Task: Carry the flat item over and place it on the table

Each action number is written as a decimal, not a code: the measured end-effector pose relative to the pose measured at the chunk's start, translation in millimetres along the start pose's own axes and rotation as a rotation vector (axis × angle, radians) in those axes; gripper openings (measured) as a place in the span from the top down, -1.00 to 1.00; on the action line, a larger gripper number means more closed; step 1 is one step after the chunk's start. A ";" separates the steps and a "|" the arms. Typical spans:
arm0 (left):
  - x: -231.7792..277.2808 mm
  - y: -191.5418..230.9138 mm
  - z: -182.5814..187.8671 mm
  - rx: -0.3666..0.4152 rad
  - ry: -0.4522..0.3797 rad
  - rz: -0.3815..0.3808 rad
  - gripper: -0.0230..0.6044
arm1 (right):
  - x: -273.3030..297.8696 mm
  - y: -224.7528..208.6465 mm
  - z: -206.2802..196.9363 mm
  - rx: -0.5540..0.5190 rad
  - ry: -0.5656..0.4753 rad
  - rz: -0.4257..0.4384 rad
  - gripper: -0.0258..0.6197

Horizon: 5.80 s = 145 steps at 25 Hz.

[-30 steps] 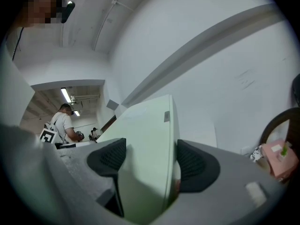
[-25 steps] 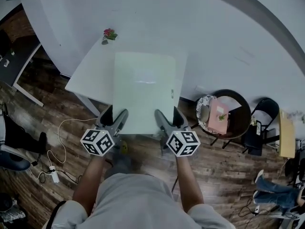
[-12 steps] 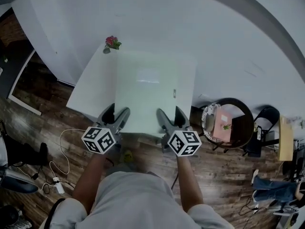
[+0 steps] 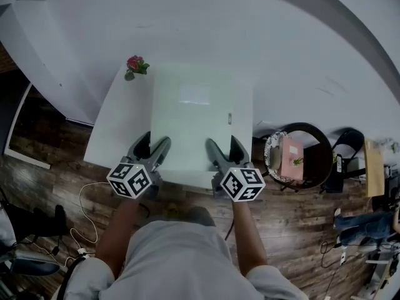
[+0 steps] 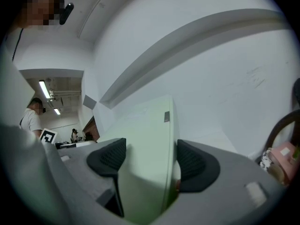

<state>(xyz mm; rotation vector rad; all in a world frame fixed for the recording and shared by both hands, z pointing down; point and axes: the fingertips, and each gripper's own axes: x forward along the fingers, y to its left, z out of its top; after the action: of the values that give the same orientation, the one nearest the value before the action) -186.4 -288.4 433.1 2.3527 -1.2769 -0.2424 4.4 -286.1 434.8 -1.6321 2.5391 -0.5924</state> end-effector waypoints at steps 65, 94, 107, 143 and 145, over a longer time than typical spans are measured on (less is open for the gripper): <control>118.9 105.9 -174.7 -0.232 0.366 0.203 -0.04 | 95.2 -150.5 -151.7 0.219 0.402 -0.061 -0.12; 114.2 117.4 -184.2 -0.153 0.405 0.201 -0.07 | 93.9 -148.4 -169.8 0.197 0.431 -0.073 -0.12; 100.0 103.6 -154.9 -0.025 0.341 0.223 0.45 | 74.5 -148.8 -132.6 0.136 0.321 -0.128 0.45; 41.8 41.2 -44.3 0.188 0.135 0.162 0.91 | -5.6 -86.3 -31.1 -0.009 0.073 -0.181 0.91; 36.9 38.0 -38.0 0.199 0.124 0.155 0.91 | -10.8 -81.5 -25.9 -0.017 0.057 -0.184 0.91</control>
<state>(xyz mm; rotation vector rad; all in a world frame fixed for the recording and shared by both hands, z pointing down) -180.8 -325.3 486.5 2.3718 -1.4724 0.0826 72.7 -298.8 485.9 -1.8954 2.4553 -0.6426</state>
